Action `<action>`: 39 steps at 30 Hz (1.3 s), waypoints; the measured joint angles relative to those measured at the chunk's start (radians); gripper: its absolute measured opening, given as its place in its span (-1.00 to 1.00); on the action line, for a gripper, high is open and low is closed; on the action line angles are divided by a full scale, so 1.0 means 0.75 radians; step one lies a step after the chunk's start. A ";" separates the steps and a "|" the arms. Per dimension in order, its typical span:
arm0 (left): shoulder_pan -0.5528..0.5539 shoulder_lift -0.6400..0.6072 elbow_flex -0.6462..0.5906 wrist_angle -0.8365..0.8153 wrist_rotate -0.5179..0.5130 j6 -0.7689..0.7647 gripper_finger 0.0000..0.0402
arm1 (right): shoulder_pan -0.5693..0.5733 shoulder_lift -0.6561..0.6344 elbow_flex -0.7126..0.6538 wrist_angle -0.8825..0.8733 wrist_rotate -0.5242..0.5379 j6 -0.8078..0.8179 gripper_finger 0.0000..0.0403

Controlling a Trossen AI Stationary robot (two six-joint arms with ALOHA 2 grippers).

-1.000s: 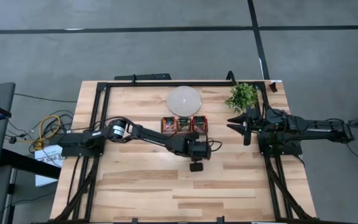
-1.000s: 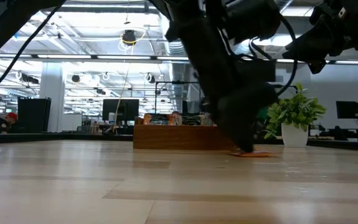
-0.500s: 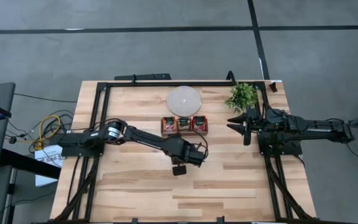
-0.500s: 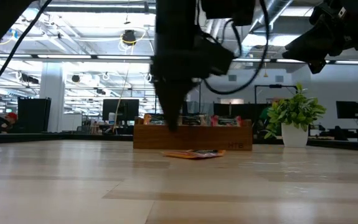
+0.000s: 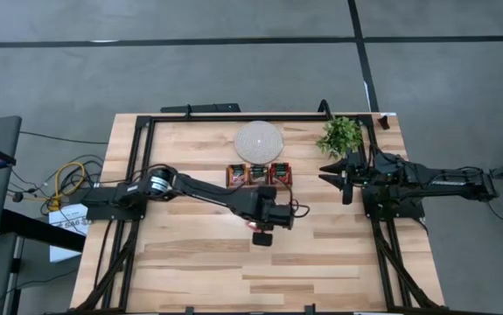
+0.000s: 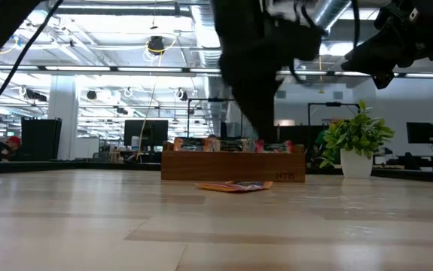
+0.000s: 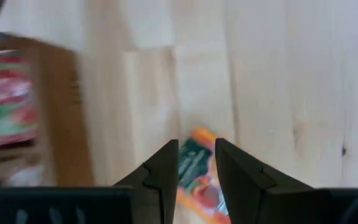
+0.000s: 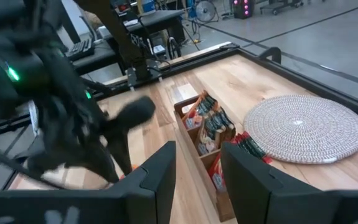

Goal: Pick & Place Tea
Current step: Put the orange tea bag into the left slot of the wooden organizer

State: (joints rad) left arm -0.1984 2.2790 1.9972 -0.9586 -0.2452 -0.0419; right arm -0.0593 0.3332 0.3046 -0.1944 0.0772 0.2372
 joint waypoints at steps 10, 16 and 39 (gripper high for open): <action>0.028 0.066 -0.008 -0.038 0.126 0.109 -0.51 | 0.000 0.000 0.000 -0.010 -0.002 0.001 -0.41; 0.029 0.065 -0.107 -0.053 0.180 0.107 -0.51 | 0.000 0.000 0.000 -0.011 -0.004 0.001 -0.41; -0.022 0.046 -0.216 -0.361 0.256 -0.636 -0.51 | 0.000 0.001 0.000 -0.010 -0.003 0.001 -0.41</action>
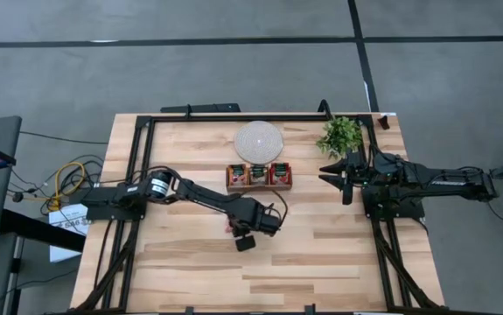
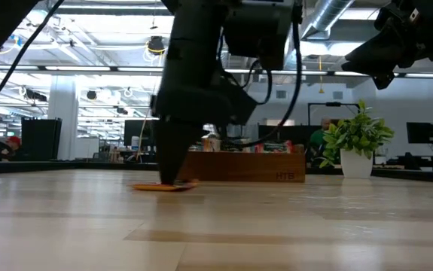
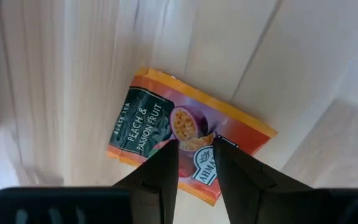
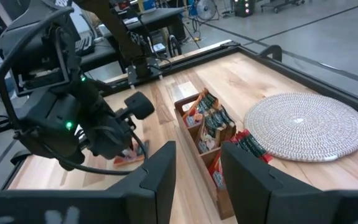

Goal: Pick & Place Tea
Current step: Put the orange tea bag into the left slot of the wooden organizer

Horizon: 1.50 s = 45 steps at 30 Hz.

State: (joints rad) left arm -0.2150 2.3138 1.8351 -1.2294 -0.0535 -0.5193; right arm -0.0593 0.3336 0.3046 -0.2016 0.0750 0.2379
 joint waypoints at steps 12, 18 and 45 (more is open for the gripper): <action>-0.020 -0.158 -0.006 -0.055 -0.031 -0.255 -0.51 | 0.000 0.000 0.000 0.001 0.000 0.001 -0.41; -0.019 -0.284 -0.004 -0.144 -0.186 -0.130 -0.51 | 0.000 0.000 0.000 0.012 0.001 0.001 -0.41; 0.002 -0.301 -0.355 0.474 -0.223 0.538 -0.51 | 0.000 0.000 0.000 0.021 0.001 0.032 -0.41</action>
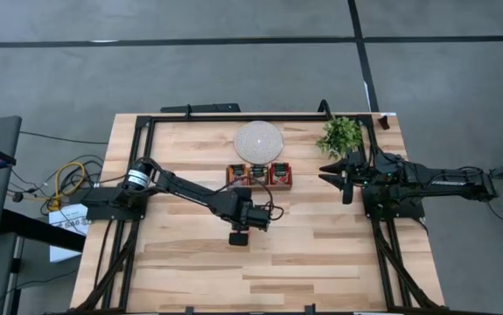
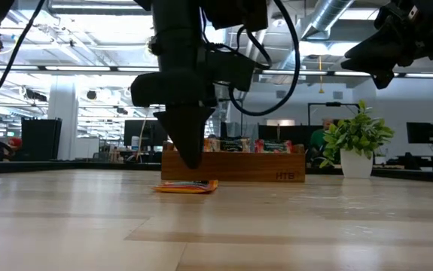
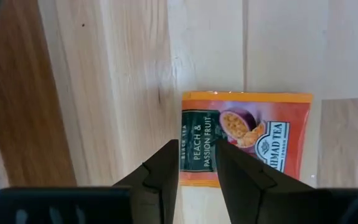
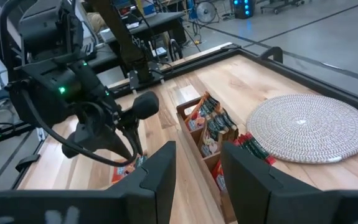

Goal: Pick & Place Tea
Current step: Put the orange tea bag into the left slot of the wooden organizer

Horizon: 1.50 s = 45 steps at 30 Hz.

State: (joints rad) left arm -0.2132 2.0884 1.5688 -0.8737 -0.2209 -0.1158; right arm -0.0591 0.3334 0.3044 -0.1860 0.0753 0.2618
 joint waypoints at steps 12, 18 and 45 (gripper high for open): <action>0.066 0.000 0.000 0.042 0.115 0.065 -0.51 | 0.000 0.000 0.000 -0.001 0.000 0.000 -0.41; 0.085 0.002 0.000 0.045 0.150 0.102 -0.51 | 0.000 0.000 0.000 -0.001 0.000 -0.006 -0.41; 0.080 0.043 -0.077 0.092 0.207 0.056 -0.97 | 0.000 0.000 0.000 -0.011 0.001 -0.010 -0.41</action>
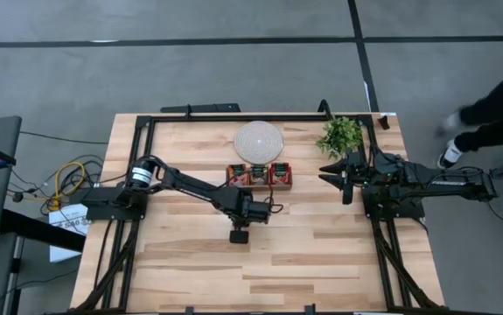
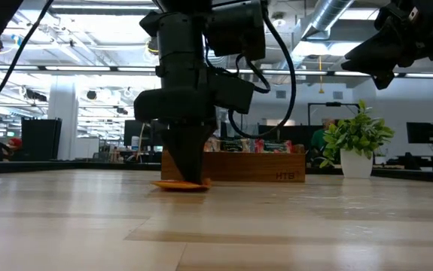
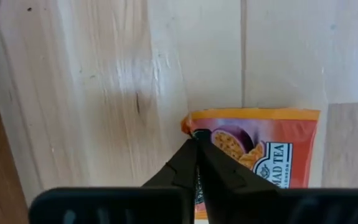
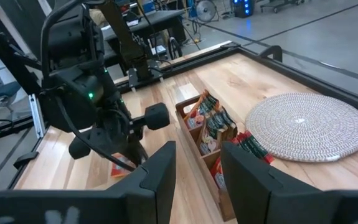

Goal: Pick & Place Tea
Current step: Put the orange tea bag into the left slot of the wooden organizer

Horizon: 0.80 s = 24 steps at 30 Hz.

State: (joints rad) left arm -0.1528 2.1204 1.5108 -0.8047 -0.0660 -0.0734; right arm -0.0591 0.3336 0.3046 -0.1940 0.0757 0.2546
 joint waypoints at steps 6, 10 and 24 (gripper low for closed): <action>0.001 -0.038 -0.005 -0.045 -0.154 -0.008 -1.00 | 0.000 0.000 0.000 0.000 0.000 0.000 -0.41; -0.001 -0.110 -0.004 -0.099 -0.273 -0.057 -1.00 | 0.000 0.000 0.000 0.000 0.000 0.001 -0.41; -0.010 -0.336 -0.004 -0.249 -1.071 -0.094 -1.00 | 0.000 0.000 0.000 0.007 0.003 0.001 -0.41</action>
State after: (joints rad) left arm -0.1605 1.8683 1.5081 -0.9917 -0.8694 -0.1443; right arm -0.0593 0.3336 0.3046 -0.1884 0.0780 0.2554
